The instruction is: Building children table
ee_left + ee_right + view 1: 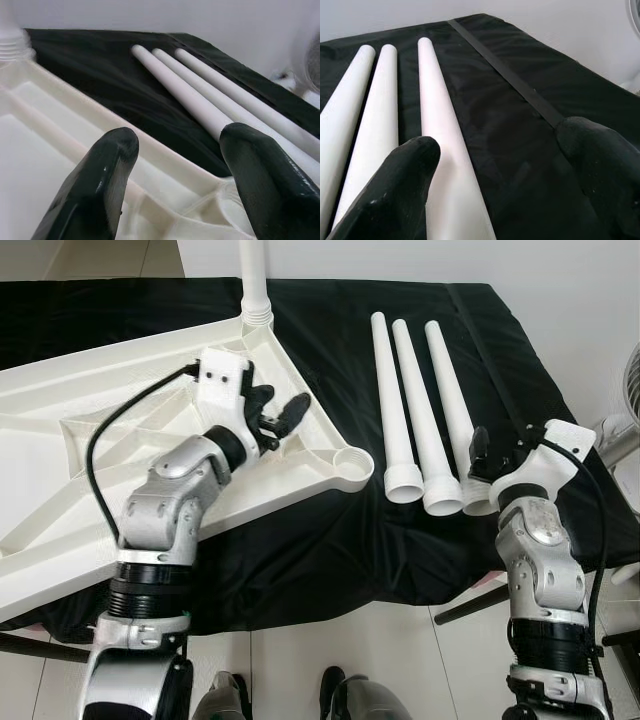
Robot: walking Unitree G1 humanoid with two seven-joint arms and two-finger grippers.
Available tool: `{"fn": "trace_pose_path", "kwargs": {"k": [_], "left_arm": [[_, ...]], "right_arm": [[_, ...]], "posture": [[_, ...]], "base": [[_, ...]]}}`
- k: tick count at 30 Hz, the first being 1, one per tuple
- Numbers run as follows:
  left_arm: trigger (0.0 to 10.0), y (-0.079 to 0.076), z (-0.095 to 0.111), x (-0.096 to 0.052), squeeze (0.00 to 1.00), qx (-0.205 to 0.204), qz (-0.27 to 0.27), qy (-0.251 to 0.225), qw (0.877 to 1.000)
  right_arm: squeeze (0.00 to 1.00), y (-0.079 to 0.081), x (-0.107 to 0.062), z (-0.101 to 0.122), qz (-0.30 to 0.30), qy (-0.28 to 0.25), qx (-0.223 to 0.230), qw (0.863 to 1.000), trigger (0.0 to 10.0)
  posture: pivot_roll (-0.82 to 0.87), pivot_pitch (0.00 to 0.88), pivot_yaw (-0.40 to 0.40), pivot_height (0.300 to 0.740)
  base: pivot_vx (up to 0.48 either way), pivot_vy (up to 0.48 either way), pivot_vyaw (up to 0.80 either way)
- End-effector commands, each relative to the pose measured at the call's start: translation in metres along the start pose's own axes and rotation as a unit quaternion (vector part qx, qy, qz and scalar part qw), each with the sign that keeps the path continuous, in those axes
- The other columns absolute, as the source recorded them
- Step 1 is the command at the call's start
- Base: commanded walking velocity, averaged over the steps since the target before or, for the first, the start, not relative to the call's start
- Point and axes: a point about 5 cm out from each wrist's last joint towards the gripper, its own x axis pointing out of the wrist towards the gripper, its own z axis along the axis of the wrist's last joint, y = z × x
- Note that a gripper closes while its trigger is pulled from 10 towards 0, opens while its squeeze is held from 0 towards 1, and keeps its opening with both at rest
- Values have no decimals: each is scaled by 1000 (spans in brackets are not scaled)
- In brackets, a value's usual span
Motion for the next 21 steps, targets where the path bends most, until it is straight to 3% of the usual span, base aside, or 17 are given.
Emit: {"fn": "trace_pose_path", "kwargs": {"k": [1, 9, 14, 21], "left_arm": [[10000, -9, -5, -1, 0, 3, -16, 13, 1000], [10000, -25, -16, -5, 0, -4, -52, 40, 998], [10000, -42, -22, -12, 0, 16, -70, 55, 996], [10000, -43, -22, -13, 0, 17, -62, 54, 996]], "right_arm": [[0, -6, 3, -5, -6, 22, 5, 1000, 10000], [0, -3, 9, -6, 20, 48, 11, 999, 10000], [0, -5, 14, -14, 72, 122, -6, 990, 10000], [0, -7, 14, -19, 86, 158, 1, 984, 10000]], "posture": [[15, 176, -41, 740], [25, 180, -52, 740], [36, 190, -64, 740], [33, 196, -68, 740]], "base": [[0, 0, 0], [0, 0, 0], [0, 0, 0], [0, 0, 0]]}}
